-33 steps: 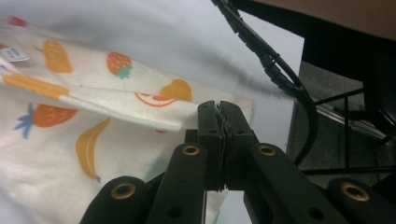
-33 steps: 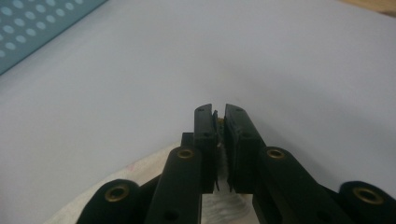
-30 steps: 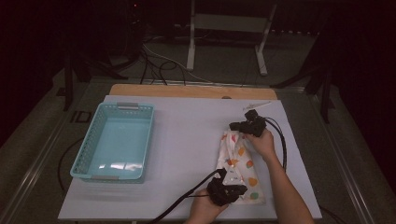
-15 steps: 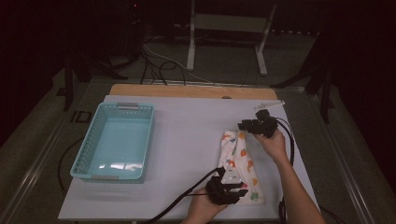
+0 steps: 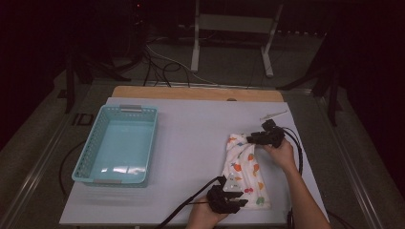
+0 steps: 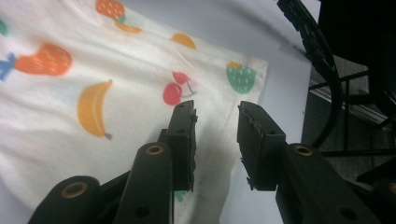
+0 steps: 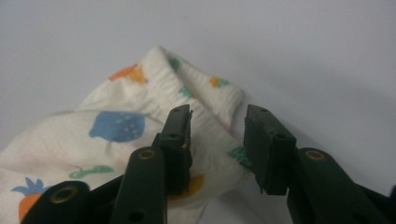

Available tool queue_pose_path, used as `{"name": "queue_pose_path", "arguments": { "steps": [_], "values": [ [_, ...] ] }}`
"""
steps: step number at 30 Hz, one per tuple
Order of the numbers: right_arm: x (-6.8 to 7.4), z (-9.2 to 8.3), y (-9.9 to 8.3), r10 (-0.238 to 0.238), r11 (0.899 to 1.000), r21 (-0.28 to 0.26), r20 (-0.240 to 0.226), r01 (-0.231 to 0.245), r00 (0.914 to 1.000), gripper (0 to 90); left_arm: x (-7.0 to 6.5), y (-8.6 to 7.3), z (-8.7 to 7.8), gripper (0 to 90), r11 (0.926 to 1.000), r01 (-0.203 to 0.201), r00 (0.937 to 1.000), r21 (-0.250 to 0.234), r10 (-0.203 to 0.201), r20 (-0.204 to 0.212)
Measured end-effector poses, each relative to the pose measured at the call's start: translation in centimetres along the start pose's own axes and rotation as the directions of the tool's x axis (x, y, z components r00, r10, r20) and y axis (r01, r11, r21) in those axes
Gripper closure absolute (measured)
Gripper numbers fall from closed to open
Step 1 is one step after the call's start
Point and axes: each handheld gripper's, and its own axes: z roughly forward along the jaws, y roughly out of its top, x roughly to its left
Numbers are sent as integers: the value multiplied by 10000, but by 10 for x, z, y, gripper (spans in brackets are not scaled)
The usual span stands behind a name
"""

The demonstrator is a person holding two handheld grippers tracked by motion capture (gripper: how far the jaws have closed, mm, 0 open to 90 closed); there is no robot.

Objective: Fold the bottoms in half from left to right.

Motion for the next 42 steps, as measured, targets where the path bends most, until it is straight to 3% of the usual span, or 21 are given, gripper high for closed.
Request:
{"name": "queue_pose_path", "arguments": {
  "steps": [5, 8, 12, 15, 21, 24, 27, 31, 38, 42],
  "values": [
    [8, 8, 7, -351, 9989, -330, -489, 335, 9982, 570, -3, -2, 7, 668, 9997, -10, 9999, 234, 7, 127],
    [18, 20, 17, -762, 9970, -168, -688, 752, 9947, 568, -4, -3, 11, 671, 9990, -88, 9999, 448, 83, 106],
    [26, 34, 23, -1165, 9926, 271, -566, 1182, 9916, 751, -5, -3, 12, 754, 9989, -115, 9999, 457, 117, -41],
    [32, 35, 29, -1405, 9899, 138, -418, 1412, 9892, 824, -4, -3, 12, 821, 9990, -89, 9999, 445, 95, -144],
    [40, 36, 47, -1669, 9854, -372, -120, 1664, 9859, 836, -4, -3, 13, 849, 9991, 68, 9999, 407, -62, -143],
    [41, 45, 47, -1536, 9878, -225, 180, 1540, 9880, 806, -4, -3, 13, 834, 9992, 95, 9999, 384, -91, -86],
    [38, 47, 44, -1179, 9916, -529, 52, 1180, 9930, 687, -4, -3, 12, 793, 9991, 163, 9998, 400, -165, 53],
    [34, 27, 41, -948, 9909, -971, -81, 935, 9955, 606, -4, -2, 6, 760, 9997, 158, 9998, 181, -159, 69],
    [17, -7, 22, -286, 9957, -873, 445, 324, 9986, 547, 2, -1, -11, 748, 10000, 51, 9990, -9, -52, -453],
    [11, -11, 13, 231, 9978, -626, 188, -219, 9996, 522, 9, -4, -16, 740, 9997, 229, 9977, 18, -227, -643]
  ]
}}
